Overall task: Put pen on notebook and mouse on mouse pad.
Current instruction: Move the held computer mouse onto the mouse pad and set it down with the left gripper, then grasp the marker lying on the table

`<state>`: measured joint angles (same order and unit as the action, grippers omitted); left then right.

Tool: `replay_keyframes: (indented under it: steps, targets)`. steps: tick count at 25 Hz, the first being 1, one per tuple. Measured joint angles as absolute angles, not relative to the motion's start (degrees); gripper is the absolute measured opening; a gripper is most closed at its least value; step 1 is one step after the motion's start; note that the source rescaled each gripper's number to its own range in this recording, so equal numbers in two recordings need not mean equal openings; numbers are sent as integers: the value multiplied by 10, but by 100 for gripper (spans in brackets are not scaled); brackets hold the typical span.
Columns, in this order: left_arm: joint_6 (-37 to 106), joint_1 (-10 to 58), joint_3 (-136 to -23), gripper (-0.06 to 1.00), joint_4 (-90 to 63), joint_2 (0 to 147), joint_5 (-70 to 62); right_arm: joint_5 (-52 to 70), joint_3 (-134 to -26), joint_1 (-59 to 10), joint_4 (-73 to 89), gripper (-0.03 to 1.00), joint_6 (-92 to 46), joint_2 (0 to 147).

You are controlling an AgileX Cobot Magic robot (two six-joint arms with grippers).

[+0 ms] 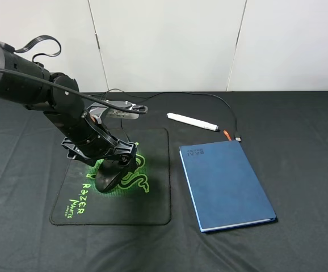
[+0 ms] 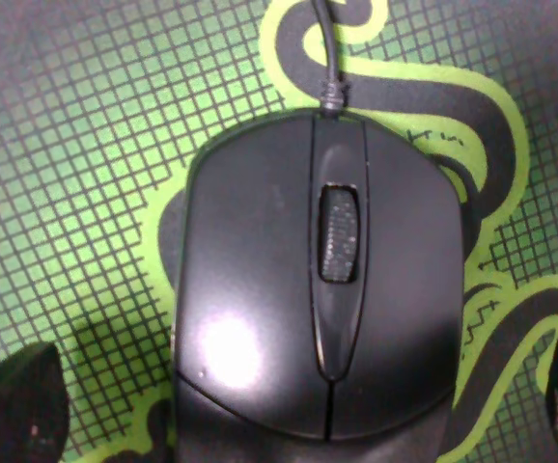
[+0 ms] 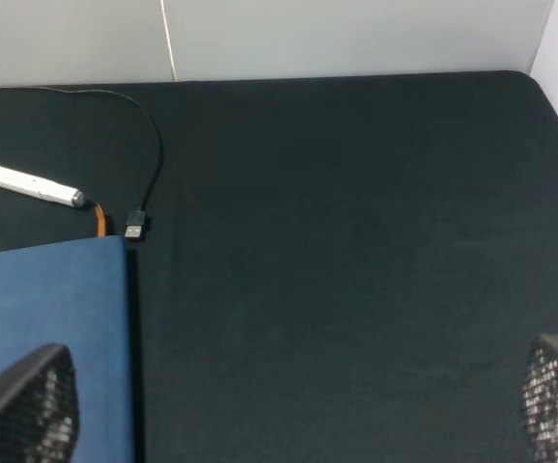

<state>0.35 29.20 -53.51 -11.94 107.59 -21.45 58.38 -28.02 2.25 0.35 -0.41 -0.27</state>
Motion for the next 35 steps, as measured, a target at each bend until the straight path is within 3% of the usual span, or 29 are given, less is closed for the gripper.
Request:
replay_keyframes:
  steps: [13,35]
  targets:
    - [0,292,-535,100,-97,1008,-291,584,-280,22,4,100,-4,-3]
    - [0,292,-535,100,-52,640,-559,584,-280,22,4,100,-4,-3]
